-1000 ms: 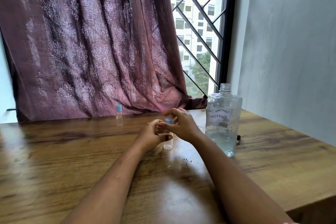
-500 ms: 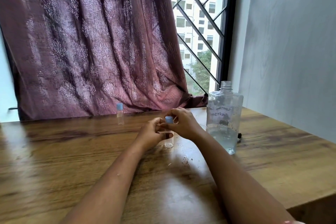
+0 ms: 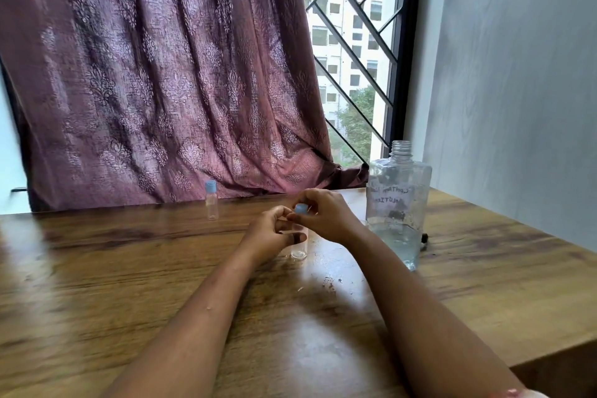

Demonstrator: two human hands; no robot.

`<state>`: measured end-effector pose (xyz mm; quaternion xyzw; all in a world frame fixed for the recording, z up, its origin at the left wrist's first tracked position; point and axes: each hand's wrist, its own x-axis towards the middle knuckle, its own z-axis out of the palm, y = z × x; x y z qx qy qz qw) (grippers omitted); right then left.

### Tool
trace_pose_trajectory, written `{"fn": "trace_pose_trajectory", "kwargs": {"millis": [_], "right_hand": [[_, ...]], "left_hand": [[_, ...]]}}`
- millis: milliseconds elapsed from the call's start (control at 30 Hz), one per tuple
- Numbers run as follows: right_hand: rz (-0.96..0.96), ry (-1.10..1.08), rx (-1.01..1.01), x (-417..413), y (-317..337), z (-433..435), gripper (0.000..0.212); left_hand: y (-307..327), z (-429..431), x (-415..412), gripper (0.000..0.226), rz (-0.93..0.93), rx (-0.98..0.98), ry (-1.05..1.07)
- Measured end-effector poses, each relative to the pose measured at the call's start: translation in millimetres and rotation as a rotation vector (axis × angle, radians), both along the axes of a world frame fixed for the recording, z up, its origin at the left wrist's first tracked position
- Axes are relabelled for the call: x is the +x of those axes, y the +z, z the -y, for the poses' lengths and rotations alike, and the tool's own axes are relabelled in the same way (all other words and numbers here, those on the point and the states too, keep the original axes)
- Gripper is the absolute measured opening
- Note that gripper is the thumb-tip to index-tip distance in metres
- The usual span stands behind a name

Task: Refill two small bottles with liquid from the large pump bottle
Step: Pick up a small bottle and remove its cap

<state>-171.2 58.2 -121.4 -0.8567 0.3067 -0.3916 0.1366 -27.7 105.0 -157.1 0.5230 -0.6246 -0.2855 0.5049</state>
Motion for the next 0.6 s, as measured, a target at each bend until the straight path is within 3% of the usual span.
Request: {"fn": "trace_pose_trajectory", "kwargs": {"millis": [167, 333, 600], "right_hand": [[0.020, 0.100, 0.107, 0, 4, -4, 0.022], [-0.019, 0.022, 0.035, 1, -5, 6, 0.029], [-0.008, 0.069, 0.070, 1, 1, -2, 0.015]], "left_hand": [[-1, 2, 1, 0.035, -0.004, -0.001, 0.005], [-3, 4, 3, 0.037, 0.025, -0.015, -0.003], [2, -1, -1, 0.038, 0.056, -0.035, 0.013]]}}
